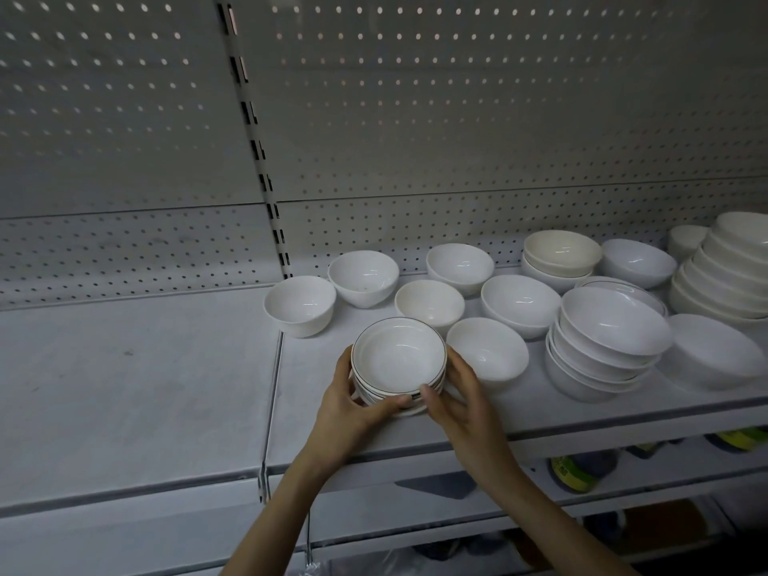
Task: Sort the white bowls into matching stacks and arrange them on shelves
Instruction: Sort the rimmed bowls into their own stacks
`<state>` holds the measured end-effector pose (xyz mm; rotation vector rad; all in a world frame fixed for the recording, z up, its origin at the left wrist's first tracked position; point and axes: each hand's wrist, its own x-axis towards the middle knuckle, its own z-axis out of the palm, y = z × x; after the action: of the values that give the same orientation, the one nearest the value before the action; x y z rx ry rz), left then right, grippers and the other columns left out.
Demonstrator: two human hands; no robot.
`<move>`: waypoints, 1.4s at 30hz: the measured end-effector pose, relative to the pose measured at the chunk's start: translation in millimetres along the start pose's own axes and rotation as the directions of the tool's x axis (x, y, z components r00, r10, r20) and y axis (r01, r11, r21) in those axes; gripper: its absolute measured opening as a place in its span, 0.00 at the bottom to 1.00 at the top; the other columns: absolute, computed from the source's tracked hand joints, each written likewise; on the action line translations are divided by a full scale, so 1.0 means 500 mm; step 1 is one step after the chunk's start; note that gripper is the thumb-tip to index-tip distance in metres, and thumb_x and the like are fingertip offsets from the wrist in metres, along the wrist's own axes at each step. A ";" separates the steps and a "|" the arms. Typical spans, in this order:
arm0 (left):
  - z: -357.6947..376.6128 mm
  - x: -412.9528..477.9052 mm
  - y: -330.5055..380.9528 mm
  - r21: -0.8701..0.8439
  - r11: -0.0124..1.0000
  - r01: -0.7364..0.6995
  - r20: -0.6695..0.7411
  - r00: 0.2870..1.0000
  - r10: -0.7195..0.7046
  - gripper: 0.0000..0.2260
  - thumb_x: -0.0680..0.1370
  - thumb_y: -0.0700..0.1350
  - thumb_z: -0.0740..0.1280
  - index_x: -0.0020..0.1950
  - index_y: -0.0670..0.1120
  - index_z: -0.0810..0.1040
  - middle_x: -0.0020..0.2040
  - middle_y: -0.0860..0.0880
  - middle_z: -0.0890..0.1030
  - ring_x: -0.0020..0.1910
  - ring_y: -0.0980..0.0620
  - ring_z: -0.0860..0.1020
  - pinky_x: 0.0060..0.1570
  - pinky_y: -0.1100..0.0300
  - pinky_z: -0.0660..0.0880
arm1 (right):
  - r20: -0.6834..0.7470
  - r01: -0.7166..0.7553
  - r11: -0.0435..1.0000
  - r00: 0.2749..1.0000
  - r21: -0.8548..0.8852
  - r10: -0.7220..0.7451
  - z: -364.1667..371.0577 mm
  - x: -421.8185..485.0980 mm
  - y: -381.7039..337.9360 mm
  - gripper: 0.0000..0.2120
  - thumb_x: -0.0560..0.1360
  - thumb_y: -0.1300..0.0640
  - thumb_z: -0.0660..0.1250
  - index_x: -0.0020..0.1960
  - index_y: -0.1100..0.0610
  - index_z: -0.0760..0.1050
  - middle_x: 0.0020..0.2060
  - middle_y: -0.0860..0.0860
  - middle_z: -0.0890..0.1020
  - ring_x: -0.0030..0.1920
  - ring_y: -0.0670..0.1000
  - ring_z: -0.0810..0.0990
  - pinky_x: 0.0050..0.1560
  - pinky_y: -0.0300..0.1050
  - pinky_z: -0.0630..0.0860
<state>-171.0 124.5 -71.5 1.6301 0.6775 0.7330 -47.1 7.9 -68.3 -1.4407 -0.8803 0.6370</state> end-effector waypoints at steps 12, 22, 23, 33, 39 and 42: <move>-0.060 -0.010 -0.008 0.037 0.999 0.034 -0.026 0.999 -0.033 0.39 0.56 0.60 0.76 0.65 0.63 0.66 0.60 0.69 0.73 0.58 0.72 0.72 0.58 0.63 0.72 | 0.027 0.006 0.994 1.000 0.108 -0.009 0.040 0.002 -0.010 0.23 0.71 0.54 0.69 0.64 0.49 0.68 0.60 0.41 0.77 0.59 0.45 0.78 0.51 0.38 0.77; -0.081 -0.010 -0.005 0.065 0.996 0.057 0.020 0.998 -0.058 0.42 0.53 0.67 0.76 0.64 0.66 0.63 0.61 0.69 0.71 0.60 0.70 0.71 0.56 0.66 0.72 | 0.124 -0.007 1.000 0.992 0.012 0.005 0.023 0.012 -0.017 0.20 0.74 0.55 0.68 0.63 0.44 0.68 0.61 0.39 0.75 0.61 0.40 0.76 0.53 0.34 0.75; -0.080 -0.010 -0.004 0.072 0.996 0.058 0.021 0.998 -0.059 0.43 0.53 0.68 0.76 0.64 0.66 0.62 0.61 0.69 0.71 0.61 0.70 0.71 0.57 0.65 0.72 | 0.146 -0.012 1.000 0.989 -0.022 0.015 0.016 0.015 -0.017 0.20 0.74 0.55 0.68 0.64 0.45 0.68 0.61 0.39 0.75 0.60 0.40 0.76 0.54 0.34 0.75; -0.078 -0.020 0.000 0.072 0.997 0.013 0.019 1.000 -0.014 0.49 0.54 0.68 0.76 0.71 0.59 0.59 0.59 0.77 0.68 0.61 0.74 0.67 0.60 0.65 0.69 | 0.120 0.357 0.581 0.906 -0.732 -0.405 -0.093 0.041 -0.023 0.13 0.74 0.49 0.62 0.49 0.56 0.80 0.44 0.49 0.83 0.46 0.47 0.79 0.51 0.43 0.76; -0.069 -0.020 0.008 0.068 0.998 0.002 0.016 1.000 -0.003 0.41 0.57 0.61 0.76 0.65 0.64 0.60 0.58 0.78 0.68 0.60 0.74 0.68 0.56 0.74 0.71 | 0.075 0.220 0.447 0.945 -0.867 -0.318 -0.127 0.048 0.008 0.08 0.69 0.54 0.68 0.45 0.57 0.81 0.40 0.50 0.85 0.40 0.56 0.82 0.55 0.63 0.71; -0.066 -0.019 0.010 0.032 0.999 0.004 0.013 1.000 -0.005 0.39 0.58 0.58 0.76 0.65 0.62 0.61 0.59 0.74 0.70 0.59 0.74 0.69 0.55 0.76 0.69 | 0.025 0.165 0.498 0.961 -0.851 -0.277 -0.132 0.050 0.016 0.06 0.68 0.61 0.75 0.44 0.58 0.82 0.39 0.53 0.85 0.40 0.59 0.82 0.54 0.61 0.73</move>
<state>-202.2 137.1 -63.1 1.6605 0.6865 0.7115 22.0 -8.4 -67.7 -2.1573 -1.3594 -0.1645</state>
